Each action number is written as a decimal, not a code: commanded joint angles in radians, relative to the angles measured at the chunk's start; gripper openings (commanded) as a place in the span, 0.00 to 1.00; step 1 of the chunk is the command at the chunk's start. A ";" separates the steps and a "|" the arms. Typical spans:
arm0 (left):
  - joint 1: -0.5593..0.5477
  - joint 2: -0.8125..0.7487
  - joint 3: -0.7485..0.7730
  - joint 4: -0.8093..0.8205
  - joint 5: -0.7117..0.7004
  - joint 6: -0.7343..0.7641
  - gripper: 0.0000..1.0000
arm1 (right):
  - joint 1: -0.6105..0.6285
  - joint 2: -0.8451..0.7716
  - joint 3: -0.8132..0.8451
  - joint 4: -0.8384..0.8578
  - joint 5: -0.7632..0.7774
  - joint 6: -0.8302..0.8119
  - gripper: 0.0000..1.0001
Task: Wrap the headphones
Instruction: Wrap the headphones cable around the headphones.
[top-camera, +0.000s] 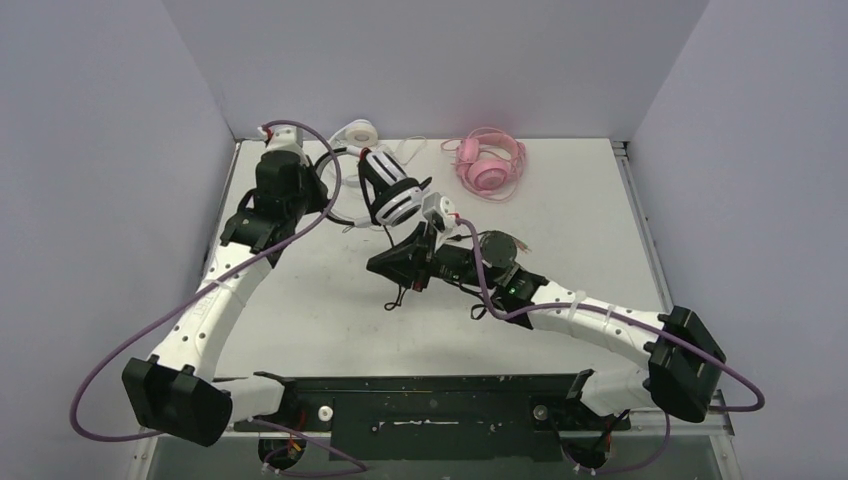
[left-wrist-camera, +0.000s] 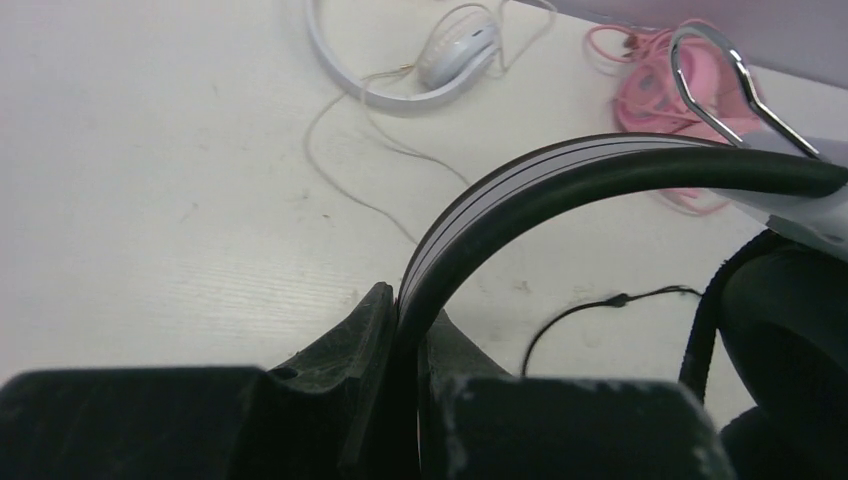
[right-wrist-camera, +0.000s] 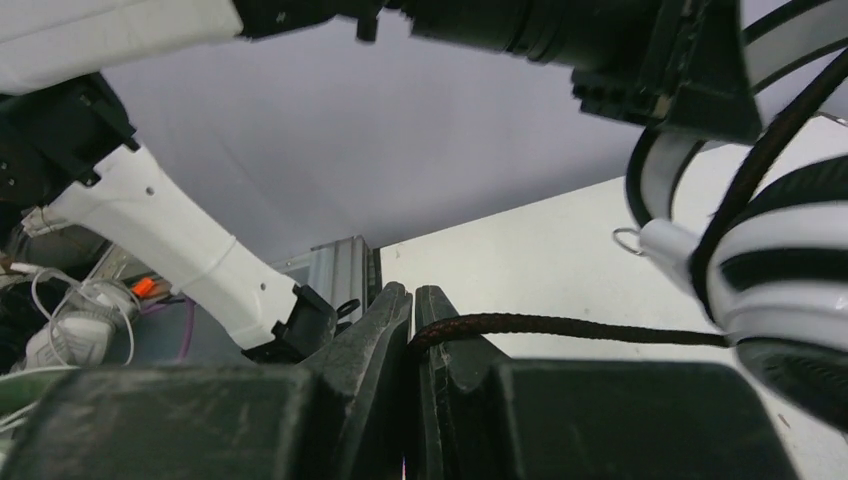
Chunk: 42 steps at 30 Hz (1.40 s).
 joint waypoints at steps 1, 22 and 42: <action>-0.013 -0.096 -0.056 0.255 -0.265 0.146 0.00 | 0.002 0.003 0.168 -0.198 0.022 0.013 0.02; -0.123 -0.067 -0.223 0.219 -0.235 0.500 0.00 | -0.195 0.194 0.561 -0.995 -0.117 -0.274 0.07; -0.241 -0.027 -0.237 0.108 -0.177 0.522 0.00 | -0.220 0.275 0.753 -1.313 0.180 -0.496 0.10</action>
